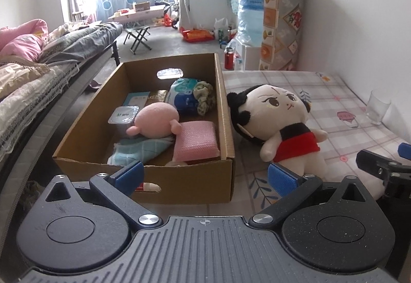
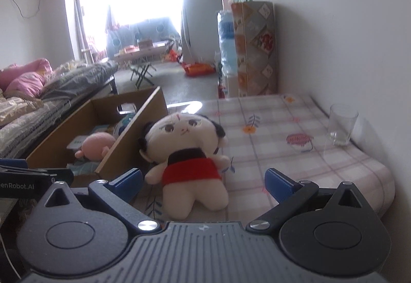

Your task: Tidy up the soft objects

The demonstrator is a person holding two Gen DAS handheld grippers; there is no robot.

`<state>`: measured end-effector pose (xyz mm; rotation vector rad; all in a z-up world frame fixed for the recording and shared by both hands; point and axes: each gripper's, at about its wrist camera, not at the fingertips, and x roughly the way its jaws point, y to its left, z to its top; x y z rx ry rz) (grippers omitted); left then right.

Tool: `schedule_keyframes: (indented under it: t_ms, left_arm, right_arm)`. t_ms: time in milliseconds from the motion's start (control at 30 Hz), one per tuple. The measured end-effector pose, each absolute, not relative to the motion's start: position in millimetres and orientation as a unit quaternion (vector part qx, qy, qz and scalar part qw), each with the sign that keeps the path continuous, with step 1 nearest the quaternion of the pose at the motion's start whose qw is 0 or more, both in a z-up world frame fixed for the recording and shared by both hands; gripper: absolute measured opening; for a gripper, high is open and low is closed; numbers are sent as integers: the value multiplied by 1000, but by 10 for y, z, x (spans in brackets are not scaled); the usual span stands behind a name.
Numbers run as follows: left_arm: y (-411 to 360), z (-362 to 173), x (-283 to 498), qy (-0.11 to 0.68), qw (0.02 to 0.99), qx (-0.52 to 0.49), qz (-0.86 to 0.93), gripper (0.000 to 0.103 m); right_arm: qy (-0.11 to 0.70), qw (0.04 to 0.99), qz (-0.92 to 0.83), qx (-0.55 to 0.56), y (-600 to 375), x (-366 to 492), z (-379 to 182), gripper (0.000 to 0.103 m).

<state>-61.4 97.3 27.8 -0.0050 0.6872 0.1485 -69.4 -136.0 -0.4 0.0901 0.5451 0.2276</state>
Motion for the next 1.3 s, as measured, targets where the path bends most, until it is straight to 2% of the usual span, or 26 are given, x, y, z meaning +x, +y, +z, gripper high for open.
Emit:
schedule_keyframes:
  t_ms: [1300]
  left_arm:
    - [1151,146,-494,376,923,-23,76,103]
  right_arm:
    - [309,947,88,-6,-1047,-591,66,103]
